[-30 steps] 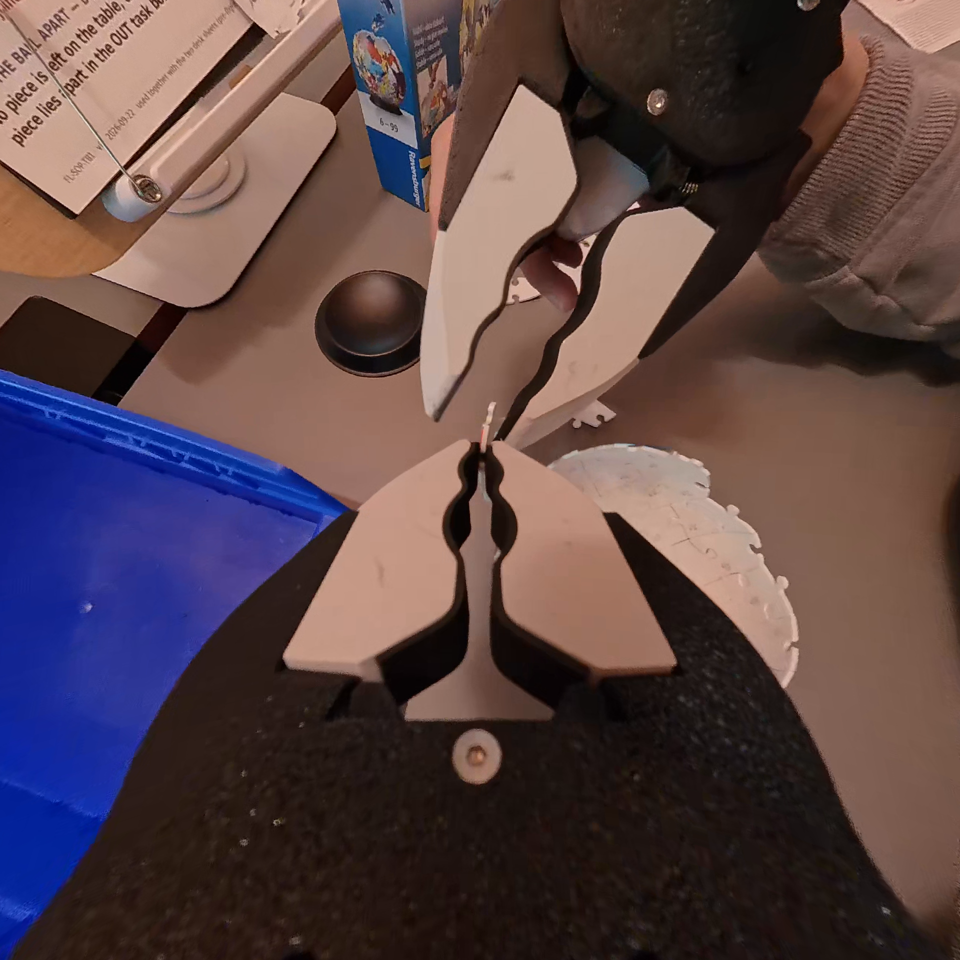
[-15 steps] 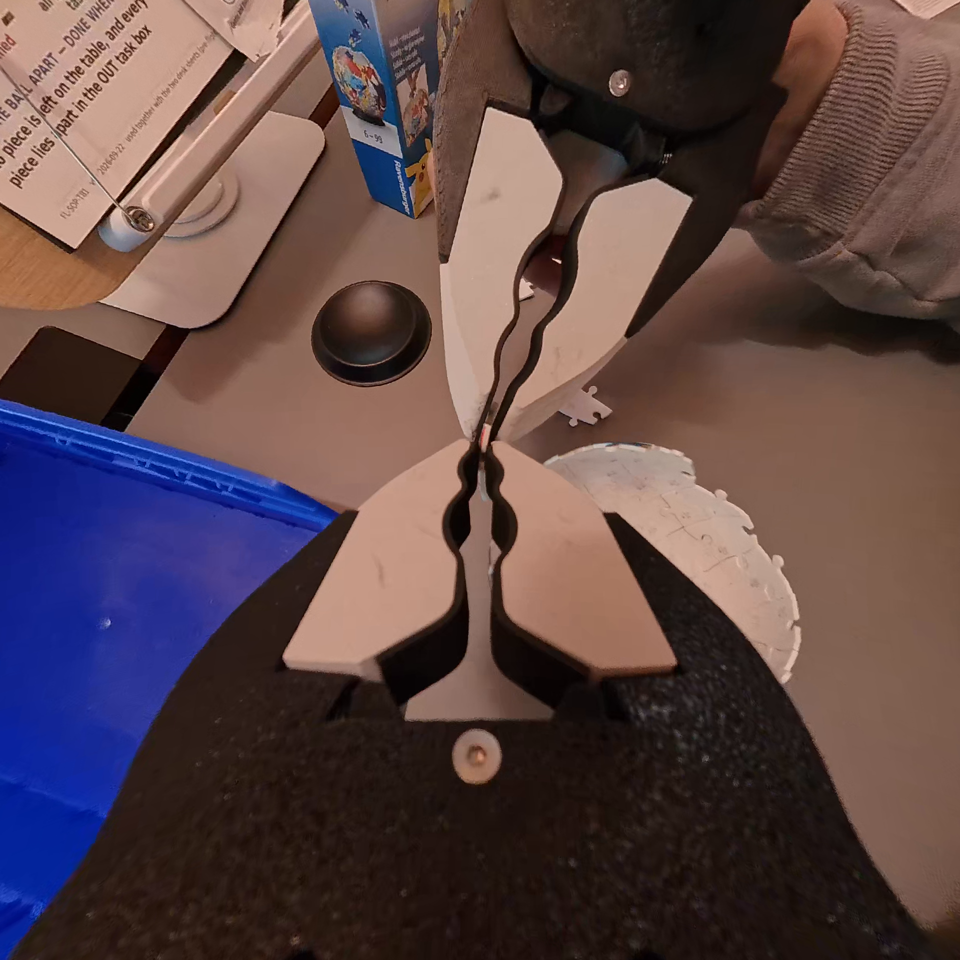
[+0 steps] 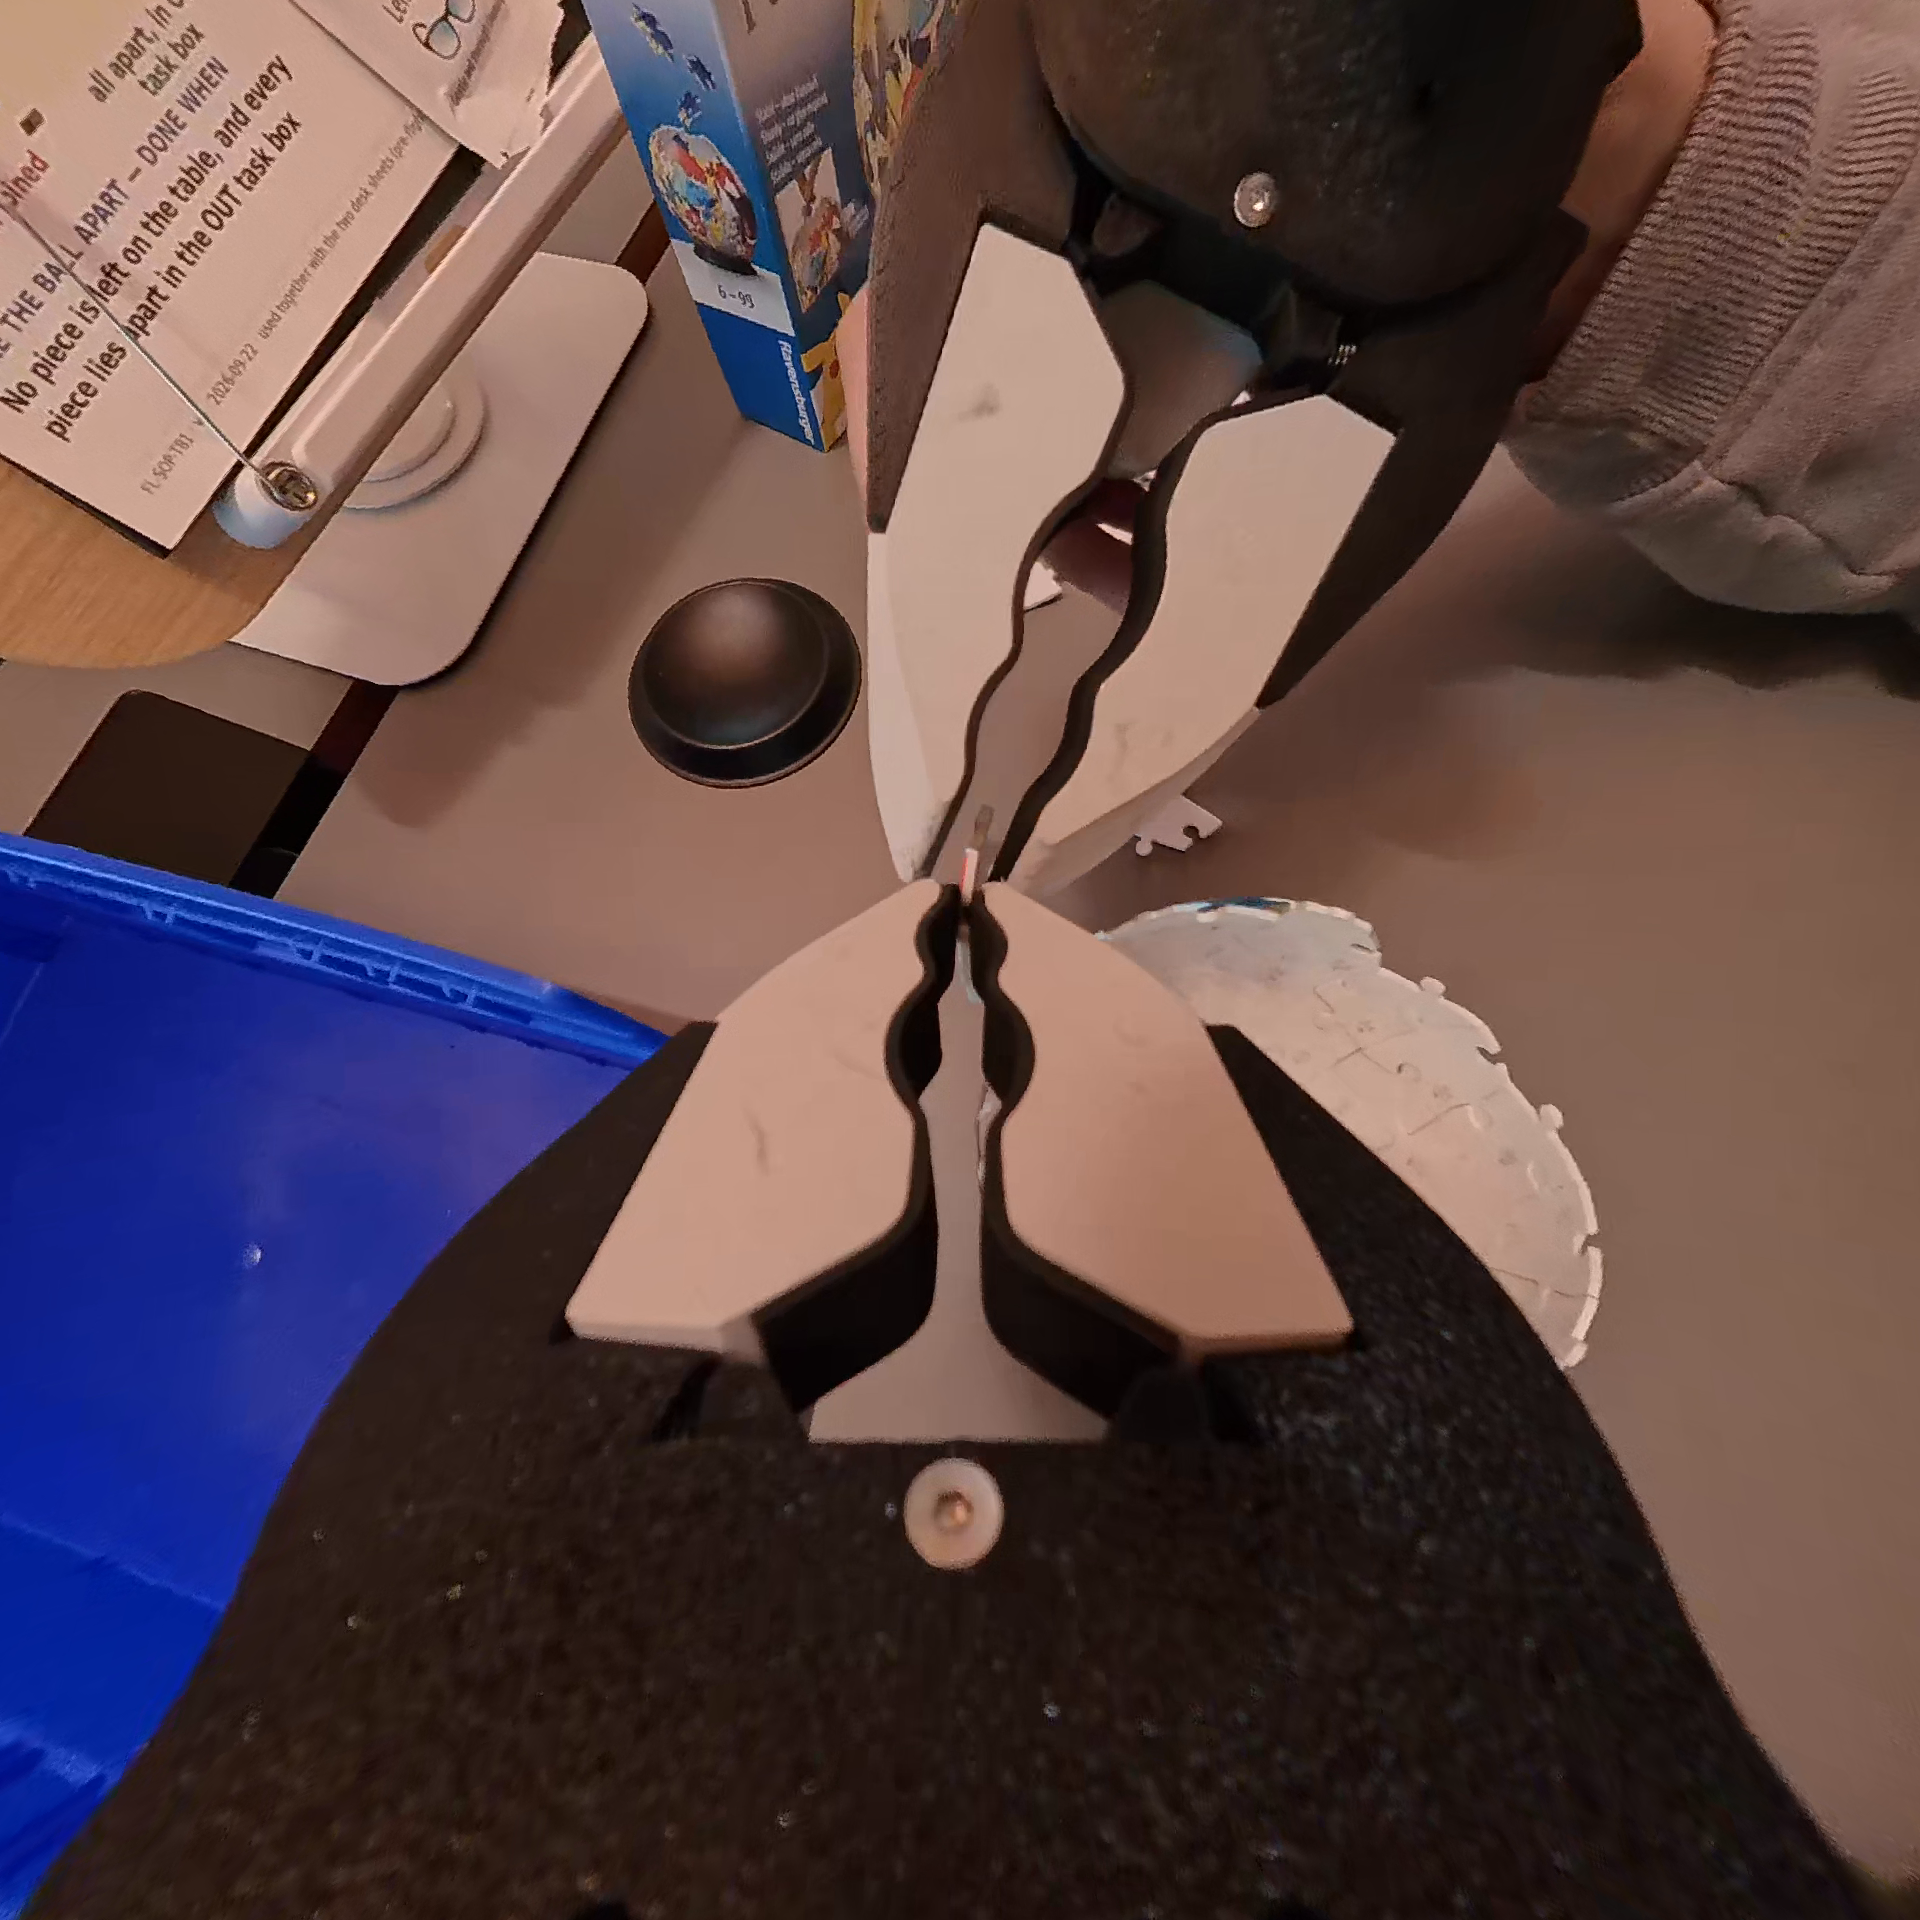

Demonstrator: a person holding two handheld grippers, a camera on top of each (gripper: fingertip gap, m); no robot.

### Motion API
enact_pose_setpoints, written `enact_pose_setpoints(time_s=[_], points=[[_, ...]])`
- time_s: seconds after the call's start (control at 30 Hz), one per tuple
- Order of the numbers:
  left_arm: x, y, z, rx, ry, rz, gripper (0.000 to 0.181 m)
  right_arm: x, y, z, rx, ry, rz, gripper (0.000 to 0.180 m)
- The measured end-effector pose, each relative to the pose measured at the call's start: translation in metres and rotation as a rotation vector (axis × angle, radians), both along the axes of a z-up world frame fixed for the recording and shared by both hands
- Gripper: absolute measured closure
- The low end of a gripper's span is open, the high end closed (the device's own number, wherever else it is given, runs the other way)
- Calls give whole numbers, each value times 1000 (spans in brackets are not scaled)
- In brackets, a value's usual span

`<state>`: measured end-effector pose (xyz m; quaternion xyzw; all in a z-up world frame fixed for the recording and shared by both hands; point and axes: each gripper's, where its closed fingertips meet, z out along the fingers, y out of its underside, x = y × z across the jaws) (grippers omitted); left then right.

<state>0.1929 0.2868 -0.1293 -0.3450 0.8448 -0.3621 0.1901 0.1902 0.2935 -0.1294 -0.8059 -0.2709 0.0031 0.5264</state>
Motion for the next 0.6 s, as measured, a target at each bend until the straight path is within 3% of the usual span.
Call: enact_pose_setpoints(time_s=[0.2, 0.6], points=[[-1, -3, 6, -41, -9, -10, 179, 0, -2, 7, 17, -52, -23, 168], [-2, -6, 4, -21, -10, -27, 179, -1, -11, 9, -1, 36, 31, 177]])
